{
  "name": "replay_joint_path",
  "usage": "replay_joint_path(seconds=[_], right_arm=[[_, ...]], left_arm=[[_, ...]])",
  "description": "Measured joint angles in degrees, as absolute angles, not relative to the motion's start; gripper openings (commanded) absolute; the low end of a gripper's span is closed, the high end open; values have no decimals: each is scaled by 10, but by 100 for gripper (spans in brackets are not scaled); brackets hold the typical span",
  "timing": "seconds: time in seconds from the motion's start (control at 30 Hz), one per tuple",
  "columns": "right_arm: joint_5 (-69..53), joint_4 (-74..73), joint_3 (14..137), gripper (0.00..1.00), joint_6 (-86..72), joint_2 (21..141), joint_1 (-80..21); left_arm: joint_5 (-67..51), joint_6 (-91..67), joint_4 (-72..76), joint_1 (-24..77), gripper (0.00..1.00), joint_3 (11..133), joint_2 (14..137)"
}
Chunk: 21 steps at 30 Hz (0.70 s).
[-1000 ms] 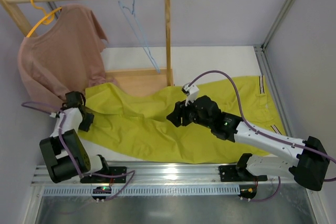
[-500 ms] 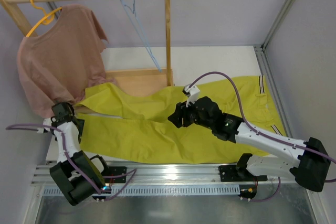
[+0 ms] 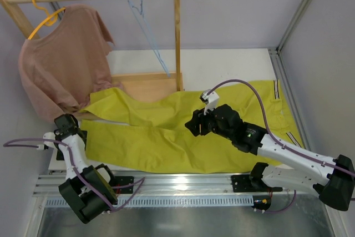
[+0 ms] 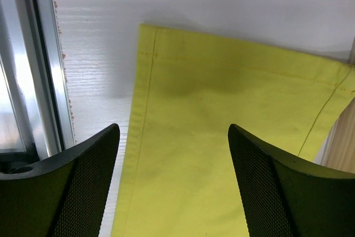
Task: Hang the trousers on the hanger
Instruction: Fold the trousers
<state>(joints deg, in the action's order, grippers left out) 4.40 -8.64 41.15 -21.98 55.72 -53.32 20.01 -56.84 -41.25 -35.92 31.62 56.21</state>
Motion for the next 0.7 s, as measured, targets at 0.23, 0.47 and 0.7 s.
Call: replay_joint_path(seconds=[0.23, 0.47, 0.7], right_arm=[[50, -100, 407, 54, -211, 551, -530], [60, -110, 404, 54, -207, 522, -526], [67, -116, 390, 54, -207, 483, -525]], left_arm=[[218, -571, -408, -360, 82, 313, 566], [225, -571, -400, -360, 78, 309, 583], [208, -586, -354, -360, 75, 274, 606]])
